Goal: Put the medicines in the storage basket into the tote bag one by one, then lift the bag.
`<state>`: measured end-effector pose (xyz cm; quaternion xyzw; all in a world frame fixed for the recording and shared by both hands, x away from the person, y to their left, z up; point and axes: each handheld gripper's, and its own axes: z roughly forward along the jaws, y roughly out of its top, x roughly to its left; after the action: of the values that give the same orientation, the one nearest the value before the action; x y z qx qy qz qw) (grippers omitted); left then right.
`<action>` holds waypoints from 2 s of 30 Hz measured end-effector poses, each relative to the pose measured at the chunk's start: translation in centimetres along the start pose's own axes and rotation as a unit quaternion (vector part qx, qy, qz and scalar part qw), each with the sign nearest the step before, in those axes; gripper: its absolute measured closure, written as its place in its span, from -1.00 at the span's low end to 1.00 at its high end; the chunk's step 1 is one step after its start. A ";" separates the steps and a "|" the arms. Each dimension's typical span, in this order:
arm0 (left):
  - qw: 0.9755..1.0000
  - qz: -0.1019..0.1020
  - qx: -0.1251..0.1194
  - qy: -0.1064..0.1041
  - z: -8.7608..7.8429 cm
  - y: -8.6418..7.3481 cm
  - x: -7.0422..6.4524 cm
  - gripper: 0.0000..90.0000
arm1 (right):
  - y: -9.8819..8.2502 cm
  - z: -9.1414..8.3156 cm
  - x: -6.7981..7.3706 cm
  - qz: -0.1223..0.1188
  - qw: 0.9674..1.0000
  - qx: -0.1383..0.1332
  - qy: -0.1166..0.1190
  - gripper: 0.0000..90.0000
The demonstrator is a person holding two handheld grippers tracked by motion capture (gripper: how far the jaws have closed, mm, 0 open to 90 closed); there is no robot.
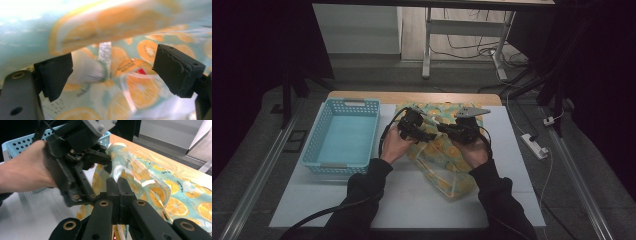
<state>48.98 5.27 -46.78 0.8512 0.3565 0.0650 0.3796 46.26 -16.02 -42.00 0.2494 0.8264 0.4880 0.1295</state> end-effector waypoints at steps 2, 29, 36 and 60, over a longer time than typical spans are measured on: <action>1.000 0.005 0.002 -0.006 -0.3 -0.1 -0.4 -0.67 | 0.0 0.0 0.1 0.000 1.000 -0.001 0.002 1.00; 0.996 0.053 -0.004 -0.072 -3.1 -3.6 -3.4 -0.98 | 0.1 -0.4 -0.2 0.000 1.000 0.001 0.002 1.00; 0.996 0.055 -0.004 -0.075 -2.8 -4.2 -3.6 -1.00 | -0.2 -0.6 -1.0 0.005 1.000 0.004 -0.006 1.00; 0.997 0.062 0.024 -0.048 1.0 -3.0 -2.4 -0.99 | -0.6 -0.7 -2.0 0.015 1.000 0.013 -0.013 1.00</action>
<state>45.93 4.53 -49.17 0.8826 0.2862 0.0391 0.3710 47.43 -17.81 -42.25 0.2697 0.8270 0.4758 0.1300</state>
